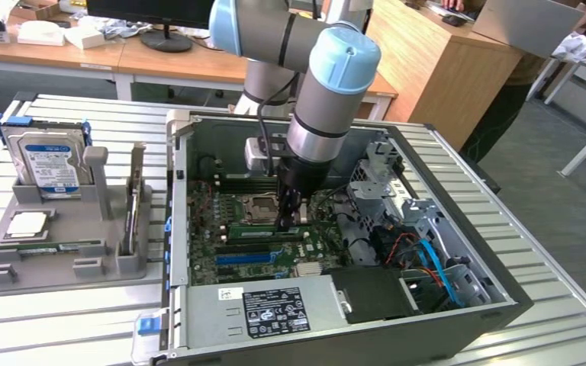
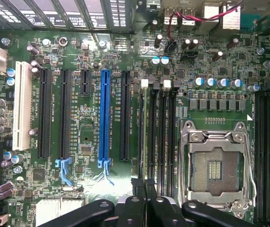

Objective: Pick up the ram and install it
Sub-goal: 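Insert the ram into the slot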

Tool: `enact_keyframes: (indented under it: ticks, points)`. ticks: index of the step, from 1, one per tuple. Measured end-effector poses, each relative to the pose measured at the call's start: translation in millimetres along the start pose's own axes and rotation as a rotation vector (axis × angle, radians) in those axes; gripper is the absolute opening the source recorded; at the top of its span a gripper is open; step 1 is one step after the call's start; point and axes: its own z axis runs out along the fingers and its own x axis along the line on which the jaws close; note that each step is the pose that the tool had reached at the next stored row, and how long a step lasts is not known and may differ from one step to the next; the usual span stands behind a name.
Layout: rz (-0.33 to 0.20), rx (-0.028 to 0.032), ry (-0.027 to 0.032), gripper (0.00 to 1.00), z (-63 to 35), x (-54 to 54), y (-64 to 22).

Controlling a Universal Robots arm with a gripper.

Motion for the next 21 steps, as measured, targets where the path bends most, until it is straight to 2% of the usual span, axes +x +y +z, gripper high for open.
enact_keyframes:
  ticks: [7, 8, 9, 10, 15, 21]
  points:
    - [0.000, 0.0008, -0.0007, 0.12, 0.3, -0.1, -0.2]
    - [0.000, 0.0004, -0.0006, 0.18, 0.3, -0.1, -0.2]
    - [0.000, 0.0002, -0.0004, 0.18, 0.2, -0.1, -0.2]
    - [0.000, 0.0001, -0.0003, 0.25, 0.2, 0.0, -0.1]
    - [0.000, 0.0000, 0.0001, 0.25, -0.1, 0.0, 0.0]
    - [0.000, 0.0000, -0.0001, 0.25, -10.4, -0.3, 0.2]
